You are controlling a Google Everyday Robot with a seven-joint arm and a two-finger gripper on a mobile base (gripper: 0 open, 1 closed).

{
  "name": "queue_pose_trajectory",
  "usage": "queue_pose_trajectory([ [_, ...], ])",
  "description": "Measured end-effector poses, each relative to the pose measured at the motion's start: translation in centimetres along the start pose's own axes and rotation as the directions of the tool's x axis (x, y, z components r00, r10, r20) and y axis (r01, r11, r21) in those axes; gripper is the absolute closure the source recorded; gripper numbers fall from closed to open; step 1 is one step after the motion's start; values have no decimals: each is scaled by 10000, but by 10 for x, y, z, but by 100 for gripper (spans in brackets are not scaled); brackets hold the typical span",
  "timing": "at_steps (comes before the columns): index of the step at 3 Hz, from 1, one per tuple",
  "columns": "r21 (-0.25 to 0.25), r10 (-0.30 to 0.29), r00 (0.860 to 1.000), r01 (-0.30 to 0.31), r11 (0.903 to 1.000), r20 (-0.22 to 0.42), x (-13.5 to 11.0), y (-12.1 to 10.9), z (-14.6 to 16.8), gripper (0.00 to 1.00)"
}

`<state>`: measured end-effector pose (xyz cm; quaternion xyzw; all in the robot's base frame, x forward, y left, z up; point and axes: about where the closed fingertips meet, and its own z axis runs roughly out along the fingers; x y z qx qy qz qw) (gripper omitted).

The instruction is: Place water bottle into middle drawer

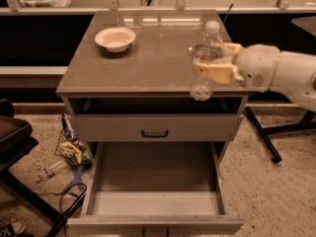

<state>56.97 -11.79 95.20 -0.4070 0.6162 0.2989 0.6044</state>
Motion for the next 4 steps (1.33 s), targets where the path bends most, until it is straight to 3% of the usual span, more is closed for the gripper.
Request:
queue_pose_trajectory([
  [1,-1237,-291,9993,318,9918,232,15,41,-21,100],
  [2,-1237,-291,9993,318,9918,232,15,41,-21,100],
  [4,-1942,-105,9986,205,9808,524,80,78,16,100],
])
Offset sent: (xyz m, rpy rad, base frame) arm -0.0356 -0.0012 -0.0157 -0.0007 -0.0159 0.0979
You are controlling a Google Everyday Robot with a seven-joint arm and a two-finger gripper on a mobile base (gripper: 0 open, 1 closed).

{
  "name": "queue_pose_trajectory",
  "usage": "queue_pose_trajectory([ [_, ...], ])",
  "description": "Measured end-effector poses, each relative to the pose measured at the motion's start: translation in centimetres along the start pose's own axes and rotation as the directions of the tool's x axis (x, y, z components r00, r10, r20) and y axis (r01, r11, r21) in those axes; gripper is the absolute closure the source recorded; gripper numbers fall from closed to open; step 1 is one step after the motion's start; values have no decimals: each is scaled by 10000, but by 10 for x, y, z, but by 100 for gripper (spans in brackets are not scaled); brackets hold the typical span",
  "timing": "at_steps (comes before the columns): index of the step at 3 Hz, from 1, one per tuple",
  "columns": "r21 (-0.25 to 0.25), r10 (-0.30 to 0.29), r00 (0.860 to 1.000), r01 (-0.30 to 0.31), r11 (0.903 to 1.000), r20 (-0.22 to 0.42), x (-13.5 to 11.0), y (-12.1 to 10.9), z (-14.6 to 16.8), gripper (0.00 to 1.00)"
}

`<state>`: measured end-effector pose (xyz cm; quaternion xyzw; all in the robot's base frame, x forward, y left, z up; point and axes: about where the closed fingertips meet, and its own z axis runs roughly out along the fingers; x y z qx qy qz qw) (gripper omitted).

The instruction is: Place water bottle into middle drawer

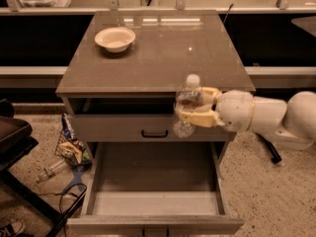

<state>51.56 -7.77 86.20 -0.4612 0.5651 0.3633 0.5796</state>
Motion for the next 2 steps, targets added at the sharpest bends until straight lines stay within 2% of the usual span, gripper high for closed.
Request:
queue_pose_trajectory([
  [1,-655,-113,9998,123,9978,149,44,24,23,100],
  [2,-1112,-88,9995,121,9937,300,75,43,37,100],
])
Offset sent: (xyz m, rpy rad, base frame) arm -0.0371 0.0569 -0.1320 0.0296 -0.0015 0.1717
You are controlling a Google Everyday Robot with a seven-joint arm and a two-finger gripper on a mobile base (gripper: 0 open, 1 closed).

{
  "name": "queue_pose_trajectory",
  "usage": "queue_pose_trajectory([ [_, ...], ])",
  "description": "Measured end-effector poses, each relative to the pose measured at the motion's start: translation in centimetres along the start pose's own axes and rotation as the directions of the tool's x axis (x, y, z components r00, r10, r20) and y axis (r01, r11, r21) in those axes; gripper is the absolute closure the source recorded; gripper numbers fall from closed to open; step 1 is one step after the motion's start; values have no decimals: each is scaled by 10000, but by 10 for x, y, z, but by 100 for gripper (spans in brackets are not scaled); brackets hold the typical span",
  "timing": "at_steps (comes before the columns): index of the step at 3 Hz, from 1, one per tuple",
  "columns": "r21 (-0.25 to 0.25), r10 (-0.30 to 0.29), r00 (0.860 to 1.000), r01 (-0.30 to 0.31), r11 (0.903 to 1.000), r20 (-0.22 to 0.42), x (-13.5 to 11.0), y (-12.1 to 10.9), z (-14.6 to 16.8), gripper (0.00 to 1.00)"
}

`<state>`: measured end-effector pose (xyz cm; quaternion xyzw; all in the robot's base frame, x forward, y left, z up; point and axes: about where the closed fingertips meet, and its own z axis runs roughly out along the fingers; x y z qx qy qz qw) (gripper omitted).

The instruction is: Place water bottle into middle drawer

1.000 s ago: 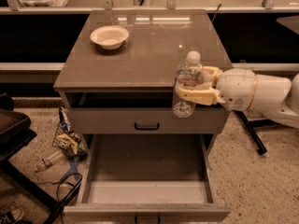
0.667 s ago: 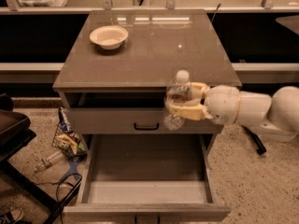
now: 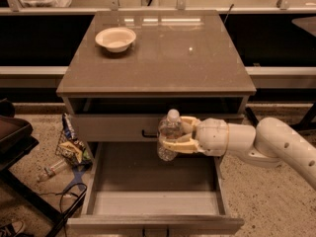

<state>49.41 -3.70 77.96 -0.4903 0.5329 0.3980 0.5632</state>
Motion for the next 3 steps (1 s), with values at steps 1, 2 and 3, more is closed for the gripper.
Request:
queue_pose_trajectory([
  [1,-263,245,9995,-241,9994,187,35,17,12,100],
  [2,-422,731,9971,-721,9965,233,70,30,25,100],
  [3,-483,777,9967,-765,9959,239,72,31,28,100],
])
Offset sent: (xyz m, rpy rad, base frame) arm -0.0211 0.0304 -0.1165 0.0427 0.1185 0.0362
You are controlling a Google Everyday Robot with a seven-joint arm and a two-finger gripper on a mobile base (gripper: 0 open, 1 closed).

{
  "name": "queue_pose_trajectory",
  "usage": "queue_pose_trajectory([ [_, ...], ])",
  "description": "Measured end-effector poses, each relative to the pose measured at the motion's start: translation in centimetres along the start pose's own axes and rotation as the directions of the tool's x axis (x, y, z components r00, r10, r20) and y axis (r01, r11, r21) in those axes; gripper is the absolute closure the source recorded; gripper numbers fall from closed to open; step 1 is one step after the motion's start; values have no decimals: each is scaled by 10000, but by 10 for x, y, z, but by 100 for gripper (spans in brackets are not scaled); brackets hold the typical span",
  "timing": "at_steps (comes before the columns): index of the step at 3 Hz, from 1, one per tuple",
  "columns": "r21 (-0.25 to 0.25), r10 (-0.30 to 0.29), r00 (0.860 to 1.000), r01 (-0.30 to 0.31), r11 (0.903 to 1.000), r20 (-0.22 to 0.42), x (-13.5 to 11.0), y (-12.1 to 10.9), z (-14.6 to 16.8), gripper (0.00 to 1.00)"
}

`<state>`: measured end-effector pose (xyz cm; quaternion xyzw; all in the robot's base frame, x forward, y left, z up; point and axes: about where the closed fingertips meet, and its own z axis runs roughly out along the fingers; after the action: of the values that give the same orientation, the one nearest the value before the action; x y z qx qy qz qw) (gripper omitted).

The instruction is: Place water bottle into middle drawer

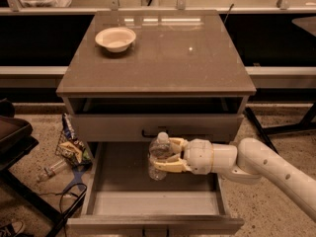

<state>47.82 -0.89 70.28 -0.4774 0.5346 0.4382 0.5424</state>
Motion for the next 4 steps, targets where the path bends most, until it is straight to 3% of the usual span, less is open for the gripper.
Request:
queue_pose_trajectory([
  [2,-974,337,9921,-456,9942,-1205,94,-6,53,100],
  [4,-1276,594,9787,-856,9881,-1964,161,-6,62,100],
])
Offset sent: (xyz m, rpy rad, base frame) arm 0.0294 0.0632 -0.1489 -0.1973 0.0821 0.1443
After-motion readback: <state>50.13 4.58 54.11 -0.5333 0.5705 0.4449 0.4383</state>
